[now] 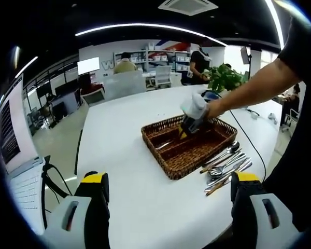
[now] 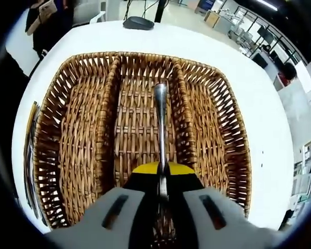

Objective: Arrange the knives, forks, and spoons in their matching storage slots by inserting each utensil handle-first until every utensil is classified and aligned in the correct compartment

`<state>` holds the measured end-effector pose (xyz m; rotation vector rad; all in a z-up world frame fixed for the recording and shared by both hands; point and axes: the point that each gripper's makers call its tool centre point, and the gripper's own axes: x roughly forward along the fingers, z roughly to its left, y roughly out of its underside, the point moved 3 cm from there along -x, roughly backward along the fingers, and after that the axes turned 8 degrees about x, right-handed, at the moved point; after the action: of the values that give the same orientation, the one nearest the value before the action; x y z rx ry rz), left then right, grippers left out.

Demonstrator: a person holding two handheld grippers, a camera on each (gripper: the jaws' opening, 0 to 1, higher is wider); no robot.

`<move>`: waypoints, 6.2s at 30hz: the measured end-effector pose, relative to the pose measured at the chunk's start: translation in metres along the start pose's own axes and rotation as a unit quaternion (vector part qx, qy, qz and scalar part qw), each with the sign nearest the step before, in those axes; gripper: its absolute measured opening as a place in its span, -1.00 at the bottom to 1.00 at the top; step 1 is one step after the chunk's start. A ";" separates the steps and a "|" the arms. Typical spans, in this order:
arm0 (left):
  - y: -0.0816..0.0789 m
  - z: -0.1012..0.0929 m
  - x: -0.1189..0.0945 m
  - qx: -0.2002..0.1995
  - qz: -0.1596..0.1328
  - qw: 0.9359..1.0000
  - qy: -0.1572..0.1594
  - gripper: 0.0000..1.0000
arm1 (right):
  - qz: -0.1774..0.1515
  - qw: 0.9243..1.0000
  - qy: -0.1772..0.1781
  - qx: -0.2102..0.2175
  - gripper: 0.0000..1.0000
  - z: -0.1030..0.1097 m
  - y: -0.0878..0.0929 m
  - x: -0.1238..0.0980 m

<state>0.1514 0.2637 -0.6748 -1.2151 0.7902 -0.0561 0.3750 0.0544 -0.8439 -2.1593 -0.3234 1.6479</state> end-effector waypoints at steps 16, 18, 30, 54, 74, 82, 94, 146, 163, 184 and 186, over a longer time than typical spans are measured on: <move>-0.012 -0.008 -0.003 0.021 -0.009 1.000 0.014 0.99 | -0.060 0.997 0.043 0.013 -0.43 0.008 -0.013 -0.030; -0.014 -0.009 -0.003 0.024 -0.011 1.000 0.016 0.99 | -0.082 0.994 0.071 0.016 -0.12 0.003 -0.016 -0.046; -0.042 -0.014 0.014 0.030 -0.069 0.997 0.032 0.99 | -0.157 0.966 0.117 0.172 0.92 -0.015 0.003 -0.128; -0.061 -0.027 0.037 0.049 -0.094 0.993 0.059 0.99 | -0.243 0.897 0.159 0.333 1.00 0.055 0.058 -0.246; -0.046 -0.028 0.022 0.060 -0.058 0.995 0.048 0.99 | -0.230 0.886 0.196 0.352 1.00 0.106 0.100 -0.309; -0.044 -0.031 0.023 0.065 -0.048 0.995 0.053 0.99 | -0.231 0.884 0.188 0.361 1.00 0.111 0.103 -0.309; -0.074 -0.047 0.027 0.115 -0.037 0.988 0.101 0.99 | -0.226 0.880 0.196 0.368 1.00 0.118 0.111 -0.319; -0.104 -0.143 0.116 0.325 0.028 0.902 0.283 0.85 | -0.241 0.870 0.199 0.381 1.00 0.109 0.124 -0.320; -0.066 -0.156 0.139 0.321 0.049 0.897 0.299 0.57 | -0.244 0.864 0.206 0.390 1.00 0.110 0.129 -0.321; -0.004 -0.182 0.178 0.319 0.102 0.880 0.336 0.08 | -0.244 0.861 0.205 0.396 1.00 0.112 0.129 -0.320; -0.001 -0.186 0.180 0.320 0.107 0.876 0.344 0.00 | -0.243 0.862 0.204 0.396 1.00 0.112 0.129 -0.320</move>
<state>0.1785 0.0327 -0.7890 -0.4440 1.3865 -0.5515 0.1718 -0.1745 -0.6497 -1.5436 -0.0284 0.7913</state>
